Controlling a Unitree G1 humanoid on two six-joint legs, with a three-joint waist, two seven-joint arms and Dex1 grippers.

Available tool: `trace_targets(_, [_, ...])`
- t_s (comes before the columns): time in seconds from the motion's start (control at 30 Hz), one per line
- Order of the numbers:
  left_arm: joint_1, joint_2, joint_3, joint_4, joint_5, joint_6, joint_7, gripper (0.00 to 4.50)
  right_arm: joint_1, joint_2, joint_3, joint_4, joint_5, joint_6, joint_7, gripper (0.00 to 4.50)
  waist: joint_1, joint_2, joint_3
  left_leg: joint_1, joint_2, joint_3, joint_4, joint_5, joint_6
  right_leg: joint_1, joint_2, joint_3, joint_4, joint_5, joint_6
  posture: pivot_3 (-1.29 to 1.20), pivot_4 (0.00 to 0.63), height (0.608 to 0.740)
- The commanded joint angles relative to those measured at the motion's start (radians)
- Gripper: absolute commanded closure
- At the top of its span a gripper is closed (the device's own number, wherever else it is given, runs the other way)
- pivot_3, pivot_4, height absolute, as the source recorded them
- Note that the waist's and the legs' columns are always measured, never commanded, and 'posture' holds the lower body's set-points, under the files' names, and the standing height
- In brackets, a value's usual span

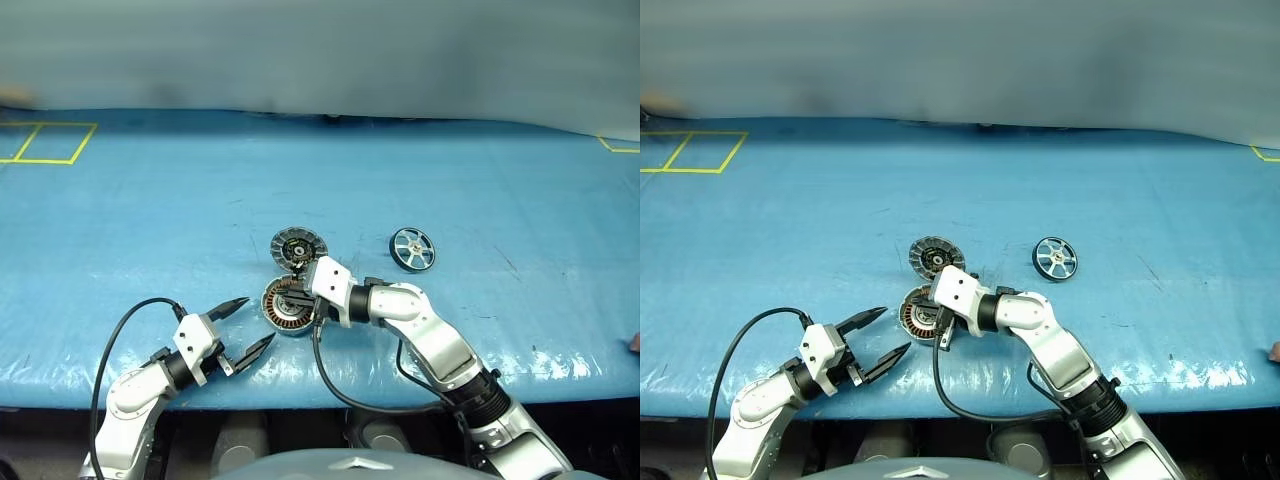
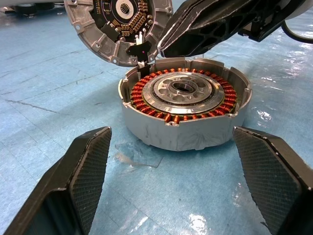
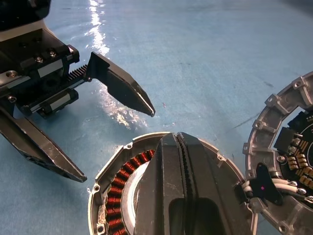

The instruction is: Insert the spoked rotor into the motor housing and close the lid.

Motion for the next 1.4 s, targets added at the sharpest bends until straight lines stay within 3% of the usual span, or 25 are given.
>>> trace_targets(0.03, [-0.006, -0.005, -0.001, -0.004, -0.001, -0.027, 0.001, 0.30, -0.011, 0.009, -0.007, 0.009, 0.004, -0.014, -0.005, 4.48, 0.000, 0.000, 0.000, 0.000, 0.000, 0.000, 0.000, 0.000, 0.000, 0.000, 0.000, 0.000, 0.000, 0.000, 0.000, 0.00, 0.150, 0.740])
trace_targets(1.4, [-0.002, -0.004, -0.008, -0.021, 0.004, -0.009, 0.010, 0.30, -0.001, -0.107, 0.098, 0.091, -0.219, -0.054, 0.009, 4.48, 0.006, -0.001, -0.002, 0.002, 0.000, 0.000, 0.001, 0.000, 0.000, 0.002, -0.001, 0.000, 0.000, 0.000, 0.000, 0.00, 0.150, 0.740])
